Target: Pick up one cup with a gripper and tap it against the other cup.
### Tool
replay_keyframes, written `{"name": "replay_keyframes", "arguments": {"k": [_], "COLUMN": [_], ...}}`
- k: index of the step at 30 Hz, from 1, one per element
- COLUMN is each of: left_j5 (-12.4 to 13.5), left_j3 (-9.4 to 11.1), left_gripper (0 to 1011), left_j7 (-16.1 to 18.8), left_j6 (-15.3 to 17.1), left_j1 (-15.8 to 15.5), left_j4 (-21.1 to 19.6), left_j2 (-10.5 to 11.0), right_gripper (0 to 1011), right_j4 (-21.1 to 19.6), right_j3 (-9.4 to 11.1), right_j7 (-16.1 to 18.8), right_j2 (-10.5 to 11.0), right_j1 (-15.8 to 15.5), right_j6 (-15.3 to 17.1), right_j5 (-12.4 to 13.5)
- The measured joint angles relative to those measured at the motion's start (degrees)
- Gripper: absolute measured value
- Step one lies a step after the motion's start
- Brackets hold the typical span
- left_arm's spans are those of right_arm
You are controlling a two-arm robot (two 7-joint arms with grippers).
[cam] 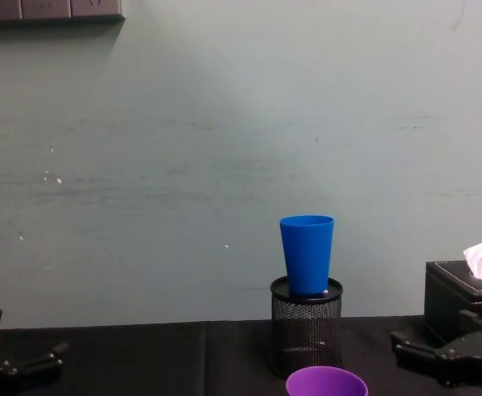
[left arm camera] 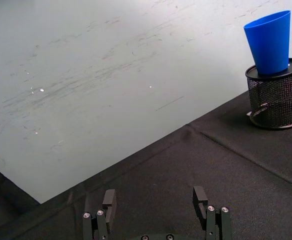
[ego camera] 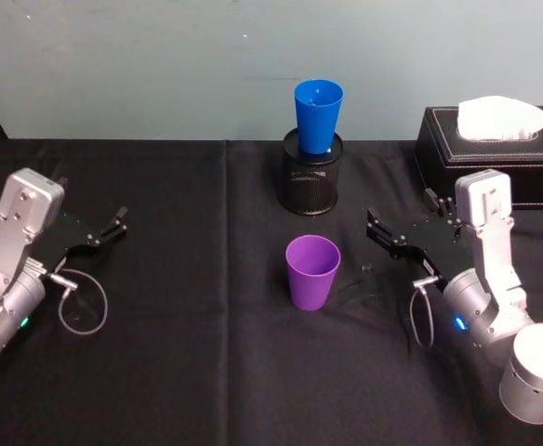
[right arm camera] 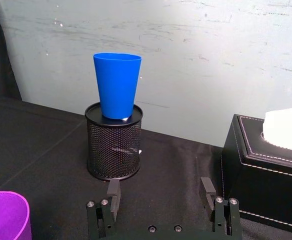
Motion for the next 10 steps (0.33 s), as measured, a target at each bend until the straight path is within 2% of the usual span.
{"name": "replay_keyframes", "arguments": {"k": [10], "left_j5": [0.0], "left_j3": [0.0], "left_gripper": [1005], "left_j7": [0.0], "left_j6": [0.0], "left_j1": [0.0], "left_j4": [0.0], "left_j2": [0.0], "right_gripper": [1003], "right_j4": [0.0], "right_j3": [0.0], "right_j7": [0.0], "right_j2": [0.0], "right_j1": [0.0], "right_j6": [0.0], "right_j5": [0.0]}}
